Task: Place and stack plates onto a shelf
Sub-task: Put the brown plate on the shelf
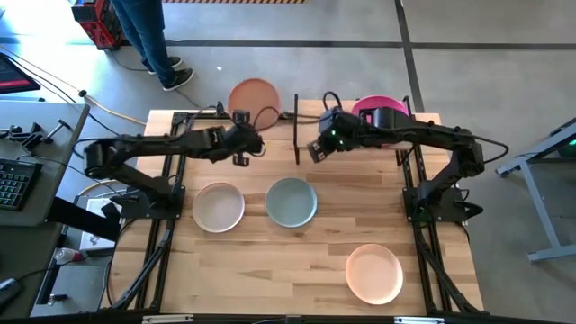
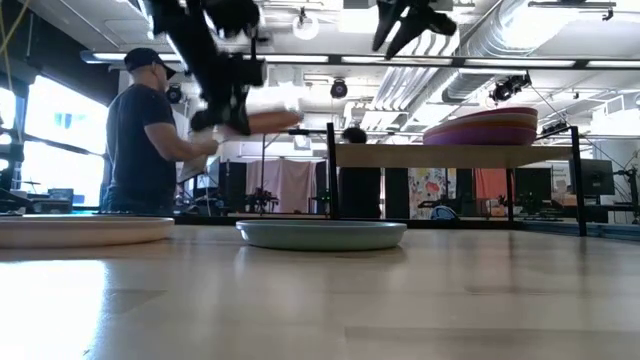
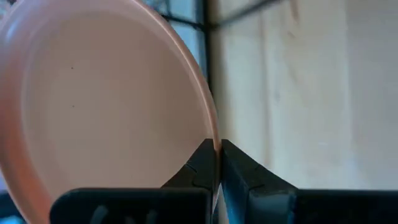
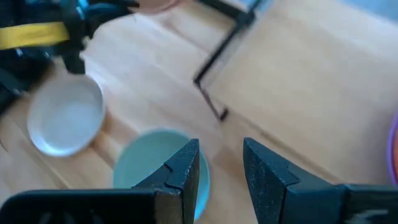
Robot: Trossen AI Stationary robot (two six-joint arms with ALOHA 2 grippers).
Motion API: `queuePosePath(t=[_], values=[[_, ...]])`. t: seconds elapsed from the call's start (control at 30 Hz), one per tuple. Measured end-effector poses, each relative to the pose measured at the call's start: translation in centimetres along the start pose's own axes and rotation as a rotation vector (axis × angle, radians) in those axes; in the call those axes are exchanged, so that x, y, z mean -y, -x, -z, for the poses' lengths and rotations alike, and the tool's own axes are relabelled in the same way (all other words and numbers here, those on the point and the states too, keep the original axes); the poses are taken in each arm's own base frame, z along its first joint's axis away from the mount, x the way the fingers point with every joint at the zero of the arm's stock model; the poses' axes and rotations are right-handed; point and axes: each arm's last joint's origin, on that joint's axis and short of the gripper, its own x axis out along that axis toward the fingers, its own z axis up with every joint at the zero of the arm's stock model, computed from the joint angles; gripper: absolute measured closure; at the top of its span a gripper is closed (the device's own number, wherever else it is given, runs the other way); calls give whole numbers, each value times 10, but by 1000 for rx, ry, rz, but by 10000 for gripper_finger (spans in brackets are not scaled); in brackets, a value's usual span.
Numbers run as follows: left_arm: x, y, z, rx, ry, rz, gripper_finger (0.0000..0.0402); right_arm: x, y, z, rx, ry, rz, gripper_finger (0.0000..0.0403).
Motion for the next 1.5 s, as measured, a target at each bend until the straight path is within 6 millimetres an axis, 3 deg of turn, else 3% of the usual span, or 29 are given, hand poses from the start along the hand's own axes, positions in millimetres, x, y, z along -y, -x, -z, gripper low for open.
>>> queuePosePath(t=[0.2,0.4,0.63,0.93,1.17,1.5], values=[[-31,39,-12,79,-186,-123,400,9,-5,-31,160,-12,-71,300],[-43,59,-26,50,-385,-227,400,15,-4,-59,339,-18,-131,300],[-36,61,-31,-17,-486,-255,400,25,-4,-74,419,-62,-137,300],[-26,57,-41,-10,-546,-247,400,26,-4,-76,436,-69,-146,300],[-20,51,-50,-28,-535,-278,400,26,-4,-76,435,-69,-140,300],[-21,57,-58,35,-490,-318,400,26,-5,-76,434,-69,-133,300]])
